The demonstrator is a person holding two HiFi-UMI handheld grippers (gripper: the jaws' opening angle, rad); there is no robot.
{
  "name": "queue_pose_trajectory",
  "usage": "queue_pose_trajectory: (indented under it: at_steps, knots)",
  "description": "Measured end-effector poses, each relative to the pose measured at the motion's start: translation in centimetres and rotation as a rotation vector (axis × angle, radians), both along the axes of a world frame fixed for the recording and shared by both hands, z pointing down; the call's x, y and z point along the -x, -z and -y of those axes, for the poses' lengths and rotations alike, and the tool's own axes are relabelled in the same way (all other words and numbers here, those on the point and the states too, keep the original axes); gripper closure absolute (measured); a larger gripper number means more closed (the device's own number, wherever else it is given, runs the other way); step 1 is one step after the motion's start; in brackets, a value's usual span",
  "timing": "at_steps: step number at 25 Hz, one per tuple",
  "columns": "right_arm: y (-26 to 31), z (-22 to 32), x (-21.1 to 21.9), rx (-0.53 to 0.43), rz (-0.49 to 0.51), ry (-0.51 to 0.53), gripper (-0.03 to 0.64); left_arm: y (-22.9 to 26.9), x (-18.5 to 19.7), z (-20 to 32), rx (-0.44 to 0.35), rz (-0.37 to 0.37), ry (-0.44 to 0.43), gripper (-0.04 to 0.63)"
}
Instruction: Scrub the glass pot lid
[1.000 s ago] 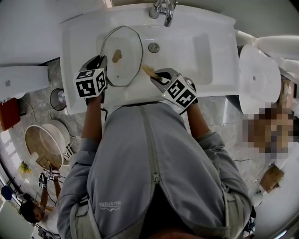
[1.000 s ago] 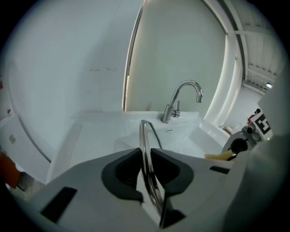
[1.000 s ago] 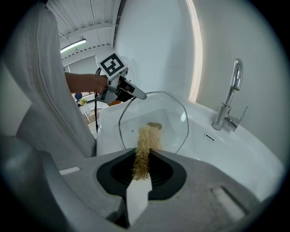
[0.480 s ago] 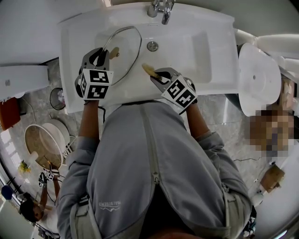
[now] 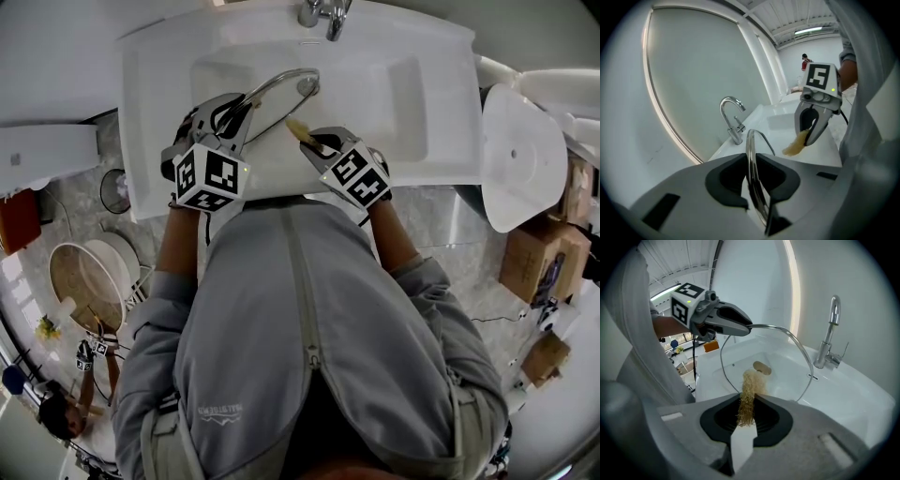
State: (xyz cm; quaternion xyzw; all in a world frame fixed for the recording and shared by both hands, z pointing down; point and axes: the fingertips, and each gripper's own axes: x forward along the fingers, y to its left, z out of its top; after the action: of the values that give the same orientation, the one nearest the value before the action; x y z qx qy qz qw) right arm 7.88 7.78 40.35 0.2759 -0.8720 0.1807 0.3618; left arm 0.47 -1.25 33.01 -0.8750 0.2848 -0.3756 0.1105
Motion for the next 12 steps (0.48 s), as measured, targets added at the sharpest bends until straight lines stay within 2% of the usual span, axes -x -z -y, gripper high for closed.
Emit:
queue_pose_trajectory:
  at_steps: [5,8,12]
  knots:
    - [0.3,1.6,-0.8,0.057,0.053,-0.075,0.569,0.2,-2.0,-2.0,0.04,-0.054,-0.156,0.532]
    - [0.4,1.4,-2.2,0.08,0.046,-0.106,0.569,0.1,-2.5,-3.6,0.068,-0.069,-0.254,0.532]
    - [0.7,-0.4,-3.5,0.106,0.015,-0.052,0.569,0.1,-2.6,-5.5,0.12,-0.124,-0.347,0.532]
